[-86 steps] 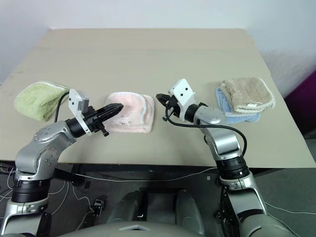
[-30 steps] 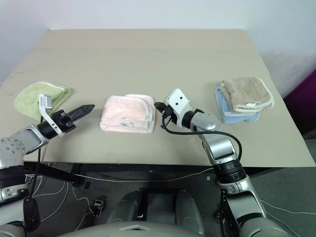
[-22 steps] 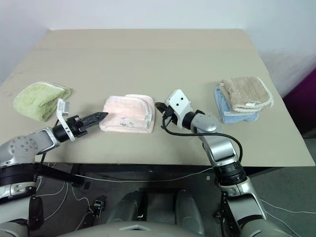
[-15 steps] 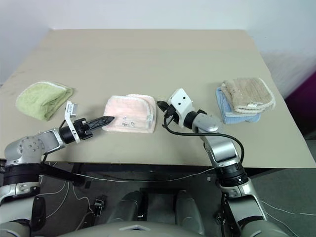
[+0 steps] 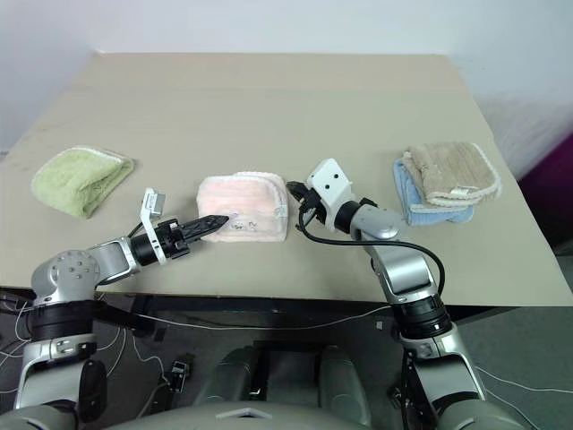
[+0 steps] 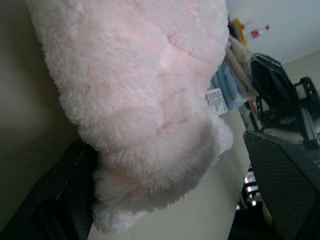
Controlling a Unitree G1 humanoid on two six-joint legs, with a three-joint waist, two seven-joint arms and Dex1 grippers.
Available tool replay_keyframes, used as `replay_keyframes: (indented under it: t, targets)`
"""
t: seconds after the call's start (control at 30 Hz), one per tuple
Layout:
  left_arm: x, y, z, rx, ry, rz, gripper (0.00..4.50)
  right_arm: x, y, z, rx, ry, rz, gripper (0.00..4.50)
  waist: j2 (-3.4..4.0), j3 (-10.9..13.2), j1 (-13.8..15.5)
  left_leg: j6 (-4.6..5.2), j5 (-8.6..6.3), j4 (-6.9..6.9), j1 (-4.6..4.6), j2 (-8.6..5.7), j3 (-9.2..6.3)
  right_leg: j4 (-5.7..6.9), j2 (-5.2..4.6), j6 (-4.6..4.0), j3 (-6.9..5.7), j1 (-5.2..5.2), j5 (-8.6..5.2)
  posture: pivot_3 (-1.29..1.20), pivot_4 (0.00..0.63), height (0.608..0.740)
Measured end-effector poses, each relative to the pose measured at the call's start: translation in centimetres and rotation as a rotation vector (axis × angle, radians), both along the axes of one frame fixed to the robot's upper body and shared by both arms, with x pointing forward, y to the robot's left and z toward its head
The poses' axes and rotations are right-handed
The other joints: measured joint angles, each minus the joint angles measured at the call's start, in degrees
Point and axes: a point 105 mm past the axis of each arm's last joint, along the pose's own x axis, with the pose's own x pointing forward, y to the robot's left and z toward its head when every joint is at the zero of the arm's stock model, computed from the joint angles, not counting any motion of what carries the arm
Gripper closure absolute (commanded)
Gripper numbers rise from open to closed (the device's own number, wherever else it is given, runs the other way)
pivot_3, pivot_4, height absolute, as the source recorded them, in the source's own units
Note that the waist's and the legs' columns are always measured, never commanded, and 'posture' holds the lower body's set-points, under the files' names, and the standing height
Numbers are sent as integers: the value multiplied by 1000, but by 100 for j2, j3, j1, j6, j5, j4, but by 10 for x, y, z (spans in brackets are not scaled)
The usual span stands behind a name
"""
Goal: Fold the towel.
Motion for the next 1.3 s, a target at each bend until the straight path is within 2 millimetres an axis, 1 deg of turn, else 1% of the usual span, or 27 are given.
replay_keyframes:
  t: [0.07, 0.17, 0.3, 0.5, 0.57, 0.87, 0.93, 1.0, 1.07, 1.13, 1.2, 1.3]
  targets:
    - [-1, -1, 0, -2, -1, 8, 68, 0, 0, 0, 0, -1, -2, 4500, 0, 0, 1, 1, -1, 2, 0, 0, 0, 0, 0, 0, 0, 1, 0, 0, 150, 740]
    - [-1, -1, -2, 1, 2, 19, 623, 0, 0, 0, 0, -1, -3, 4500, 0, 0, 0, 1, -1, 2, 0, 0, 0, 0, 0, 0, 0, 1, 0, 0, 150, 740]
    - [-3, -6, -7, -8, 27, 17, 1895, 0, 0, 0, 0, -2, -3, 4500, 0, 0, -11, 1, -1, 2, 0, 0, -1, 0, 2, 0, 0, 0, 0, 0, 150, 740]
    - [-4, -9, -11, -19, 48, 11, 3987, 0, 0, 0, -1, 2, -4, 4500, 0, 0, -32, 0, 0, 1, 0, 2, -1, 1, 3, 0, 0, -2, 0, 0, 150, 740]
    - [-5, -10, -9, -29, 40, 3, 4494, 0, 0, 0, -1, 2, -4, 4500, 2, -1, -28, 0, 0, 1, 2, 2, -1, 2, 3, 0, 0, 0, 0, 0, 150, 740]
    - [-6, -10, -9, -45, 23, 36, 4494, -2, 1, 4, 1, -12, 2, 4500, 2, -1, -34, 0, -1, 1, 3, 2, 0, 2, 1, 0, 2, 1, 0, 0, 150, 740]
    - [-3, -9, -8, -57, 14, 65, 4494, -2, 1, 4, 0, -12, 2, 4500, 2, -1, -29, 0, 0, 1, 3, 3, -1, 3, -1, 0, 1, 1, 0, 0, 150, 740]
    - [8, -5, -4, -72, -4, 129, 4494, -2, 1, 4, -1, -12, 2, 4500, 0, 0, -27, -1, 0, 4, 3, 4, -1, 5, 0, 0, 1, 0, 0, 0, 150, 740]
    - [27, 11, 10, -82, -49, 234, 4494, -2, 1, 4, -1, -12, 1, 4500, -6, 3, -30, -2, 1, 6, 0, 6, -2, 6, 4, 0, 0, -3, 0, 0, 150, 740]
    - [47, 30, 38, -81, -147, 342, 4494, -2, 0, 4, -2, -12, 0, 4500, -7, 4, -33, -2, 1, 6, -1, 5, 0, 5, 6, 0, 0, -4, 0, 0, 150, 740]
    - [59, 47, 62, -87, -221, 422, 4494, -2, 0, 4, -2, -12, -1, 4500, -6, 3, -43, -2, 0, 5, -1, 4, 4, 4, 7, 0, 2, -6, 0, 0, 150, 740]
    - [74, 72, 83, -98, -269, 536, 4494, -1, 0, 5, -3, -15, -1, 4500, -6, 4, -53, -2, 1, 4, -1, 4, 3, 5, 9, 0, 2, -8, 0, 0, 150, 740]
